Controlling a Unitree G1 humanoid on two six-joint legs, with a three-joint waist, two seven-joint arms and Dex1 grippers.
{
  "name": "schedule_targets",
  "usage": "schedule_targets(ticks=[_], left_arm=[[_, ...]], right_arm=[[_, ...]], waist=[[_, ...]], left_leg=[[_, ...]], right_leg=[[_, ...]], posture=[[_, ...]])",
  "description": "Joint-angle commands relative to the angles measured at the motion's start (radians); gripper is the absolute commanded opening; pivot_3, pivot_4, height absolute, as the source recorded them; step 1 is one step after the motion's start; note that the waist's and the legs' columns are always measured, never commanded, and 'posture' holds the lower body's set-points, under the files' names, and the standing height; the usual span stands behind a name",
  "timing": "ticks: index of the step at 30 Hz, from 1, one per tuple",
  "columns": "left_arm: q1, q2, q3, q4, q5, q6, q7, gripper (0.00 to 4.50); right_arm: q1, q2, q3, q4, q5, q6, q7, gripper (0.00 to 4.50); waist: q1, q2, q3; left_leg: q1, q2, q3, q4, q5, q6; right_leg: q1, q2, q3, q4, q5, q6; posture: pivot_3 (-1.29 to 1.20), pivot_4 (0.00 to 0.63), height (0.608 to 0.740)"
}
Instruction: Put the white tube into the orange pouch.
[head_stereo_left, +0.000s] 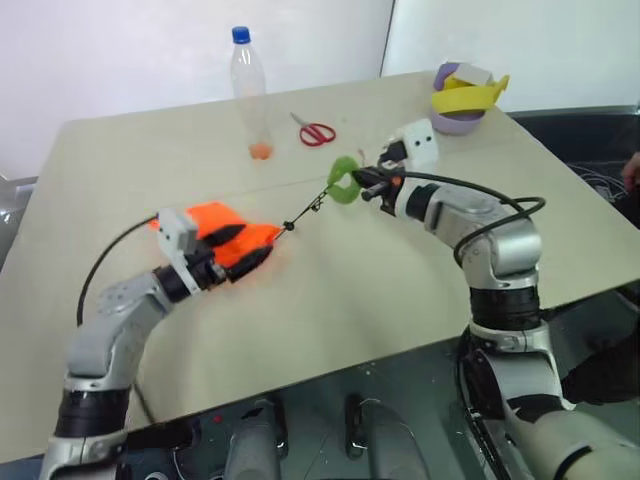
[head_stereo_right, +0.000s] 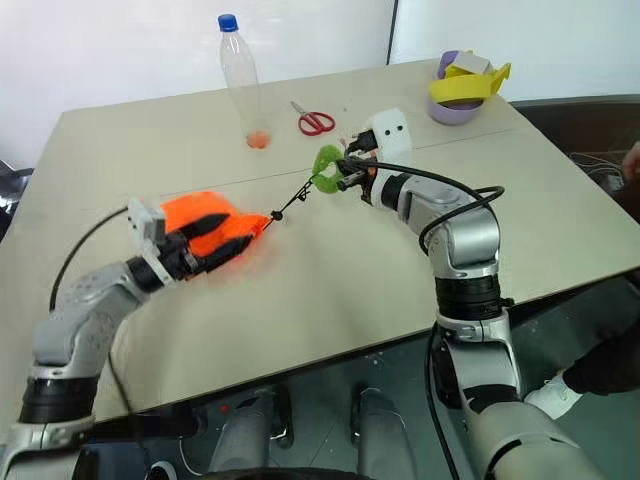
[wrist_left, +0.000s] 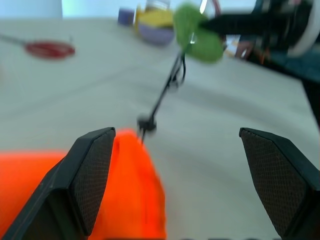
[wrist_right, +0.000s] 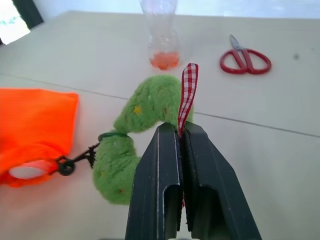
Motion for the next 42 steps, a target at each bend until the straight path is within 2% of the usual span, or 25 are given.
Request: schedule_targets(ticks=[1,3,6,9,14,18,23,24,25,26,27,28,29,31,32,33,34,35,36,37,38,40,42], left_arm=[[-0.064,0.017,-0.033,0.08,0.111,-0.074,0.029,4.25],[-0.084,-0.001,-0.08,0.113,0.201,-0.161,0.048,4.25],[-0.078,-0.094,-0.107,0.064,0.174,-0.146,0.089,4.25],[-0.022,-0.134,-0.178,0.038,0.325,-0.228,0.179,4.25],[0.082,-0.197,-0.243,-0.061,0.429,-0.287,0.279,4.25],[0.119,-0.238,-0.26,-0.086,0.566,-0.321,0.423,4.25],[0.076,-0.299,-0.255,-0.05,0.599,-0.298,0.503,4.25],[0.072,-0.308,-0.257,-0.042,0.604,-0.297,0.511,4.25],[0.069,-0.312,-0.261,-0.036,0.612,-0.3,0.517,4.25],[0.066,-0.321,-0.262,-0.03,0.613,-0.305,0.521,4.25],[0.062,-0.33,-0.266,-0.023,0.606,-0.307,0.518,4.25],[0.057,-0.332,-0.276,-0.018,0.616,-0.31,0.515,4.25],[0.054,-0.333,-0.283,-0.015,0.624,-0.312,0.513,4.25],[0.054,-0.344,-0.286,-0.003,0.623,-0.3,0.515,4.25],[0.055,-0.346,-0.287,0.0,0.626,-0.296,0.517,4.25],[0.056,-0.349,-0.286,0.002,0.623,-0.291,0.518,4.25],[0.058,-0.35,-0.285,0.001,0.622,-0.289,0.518,4.25],[0.058,-0.355,-0.279,0.005,0.615,-0.285,0.523,4.25],[0.057,-0.359,-0.275,0.008,0.611,-0.283,0.526,4.25],[0.057,-0.36,-0.272,0.01,0.609,-0.281,0.529,4.25],[0.056,-0.359,-0.273,0.009,0.613,-0.28,0.531,4.25],[0.053,-0.357,-0.273,0.004,0.624,-0.29,0.536,4.25],[0.054,-0.357,-0.267,0.0,0.631,-0.288,0.55,4.25]], right_arm=[[-0.024,-0.002,-0.018,-0.061,0.042,-0.022,0.009,0.0],[-0.026,0.002,-0.016,-0.068,0.053,-0.023,0.002,0.0],[-0.031,0.01,-0.012,-0.073,0.062,-0.026,-0.008,0.0],[-0.042,0.013,-0.008,-0.062,0.052,-0.044,-0.027,0.0],[-0.061,0.028,-0.004,-0.037,0.057,-0.064,-0.048,0.0],[-0.063,0.03,0.007,-0.025,0.059,-0.078,-0.049,0.0],[-0.058,0.045,0.028,-0.018,0.062,-0.083,-0.047,0.0],[-0.057,0.049,0.029,-0.018,0.063,-0.082,-0.049,0.0],[-0.055,0.053,0.031,-0.021,0.064,-0.081,-0.051,0.0],[-0.054,0.056,0.032,-0.023,0.064,-0.081,-0.053,0.0],[-0.053,0.058,0.034,-0.025,0.064,-0.081,-0.053,0.0],[-0.051,0.058,0.036,-0.026,0.063,-0.081,-0.054,0.0],[-0.051,0.057,0.037,-0.027,0.062,-0.081,-0.055,0.0],[-0.05,0.058,0.038,-0.029,0.063,-0.08,-0.058,0.0],[-0.05,0.058,0.038,-0.031,0.064,-0.079,-0.059,0.0],[-0.05,0.058,0.038,-0.031,0.064,-0.079,-0.06,0.0],[-0.05,0.059,0.038,-0.032,0.064,-0.078,-0.061,0.0],[-0.05,0.06,0.037,-0.033,0.065,-0.077,-0.063,0.0],[-0.05,0.06,0.036,-0.034,0.066,-0.077,-0.064,0.0],[-0.049,0.061,0.036,-0.036,0.067,-0.076,-0.065,0.0],[-0.048,0.06,0.038,-0.038,0.067,-0.075,-0.064,0.0],[-0.046,0.06,0.038,-0.039,0.068,-0.074,-0.065,0.0],[-0.043,0.059,0.041,-0.041,0.068,-0.074,-0.063,0.0]], waist=[[-0.002,0.0,0.0],[-0.003,0.0,0.0],[-0.002,0.0,0.0],[-0.001,0.0,0.0],[-0.001,0.0,0.0],[0.001,0.0,0.0],[0.0,0.001,0.0],[0.005,0.001,-0.001],[0.007,-0.001,-0.001],[0.01,-0.007,-0.001],[0.012,-0.008,-0.001],[0.015,-0.008,-0.001],[0.016,-0.006,0.0],[0.009,0.002,-0.001],[-0.003,0.013,-0.002],[-0.01,0.03,-0.008],[-0.008,0.024,-0.01],[-0.005,0.014,-0.011],[0.001,0.01,-0.009],[0.005,0.009,-0.007],[0.006,0.007,-0.005],[0.002,0.007,-0.005],[0.001,0.007,-0.005]], left_leg=[[0.0,0.0,0.0,0.0,0.0,0.0],[0.001,-0.002,0.0,0.002,0.0,0.0],[0.0,-0.002,0.0,0.008,0.001,-0.001],[-0.001,-0.003,0.0,0.015,0.001,-0.001],[-0.001,-0.003,0.001,0.015,0.0,0.0],[-0.001,-0.002,0.0,0.013,0.0,-0.001],[-0.003,0.005,0.001,0.008,0.0,-0.001],[-0.004,0.01,0.002,0.002,0.0,-0.001],[-0.003,0.019,0.008,-0.007,0.001,-0.001],[0.001,0.021,0.017,-0.005,0.002,-0.002],[0.012,0.017,0.041,-0.004,0.002,-0.002],[0.016,0.008,0.04,-0.001,0.002,-0.002],[0.016,-0.006,0.018,-0.001,0.001,-0.002],[0.017,-0.033,-0.048,0.0,0.001,-0.002],[0.015,-0.033,-0.063,0.007,0.001,-0.002],[0.009,-0.026,-0.083,0.013,0.001,-0.001],[-0.006,-0.004,-0.095,0.008,0.001,-0.001],[-0.004,-0.004,-0.082,0.003,0.002,-0.002],[0.001,-0.018,-0.07,-0.001,0.004,0.0],[0.005,-0.042,-0.074,0.0,0.005,-0.001],[0.012,-0.048,-0.082,-0.002,0.005,-0.001],[0.018,-0.047,-0.083,0.0,0.006,-0.002],[0.017,-0.047,-0.081,0.002,0.006,-0.002]], right_leg=[[0.0,0.0,0.0,0.0,0.0,0.0],[0.001,-0.001,0.0,0.001,0.0,0.0],[0.0,-0.002,0.001,0.003,0.0,0.001],[0.001,-0.002,0.002,0.006,0.0,0.001],[-0.001,-0.002,0.003,0.006,-0.001,0.001],[-0.001,-0.002,0.003,0.005,-0.001,0.002],[0.001,0.004,0.002,-0.006,0.009,0.0],[0.004,0.008,0.003,-0.015,0.017,-0.004],[0.003,0.012,0.006,-0.009,0.018,-0.008],[-0.002,0.009,0.01,0.021,0.0,-0.017],[-0.012,0.002,0.024,0.045,-0.023,-0.013],[-0.015,-0.002,0.025,0.049,-0.028,-0.014],[-0.014,-0.003,0.026,0.045,-0.028,-0.014],[0.002,0.0,0.01,0.037,-0.028,-0.014],[0.008,0.002,-0.002,0.031,-0.027,-0.013],[0.021,0.017,-0.018,0.002,-0.012,-0.01],[0.028,0.032,-0.024,-0.021,0.003,-0.01],[0.028,0.022,-0.019,0.031,-0.026,-0.015],[0.03,0.011,-0.001,0.067,-0.085,0.002],[0.025,0.008,0.01,0.075,-0.091,0.004],[0.03,0.006,0.013,0.076,-0.092,0.003],[0.037,0.009,0.009,0.076,-0.092,0.003],[0.037,0.008,0.011,0.075,-0.091,0.005]], posture=[[0.0,0.15,0.74],[0.0,0.15,0.74],[0.0,0.15,0.74],[0.0,0.15,0.74],[0.0,0.15,0.74],[0.0,0.15,0.74],[0.0,0.15,0.74],[0.0,0.15,0.74],[0.0,0.15,0.74],[0.0,0.15,0.74],[0.0,0.15,0.74],[0.0,0.15,0.74],[0.0,0.15,0.74],[0.0,0.15,0.74],[0.0,0.15,0.74],[0.0,0.15,0.74],[0.0,0.15,0.74],[0.0,0.15,0.74],[0.0,0.15,0.74],[0.0,0.15,0.74],[0.0,0.15,0.74],[0.0,0.15,0.74],[0.0,0.15,0.74]])
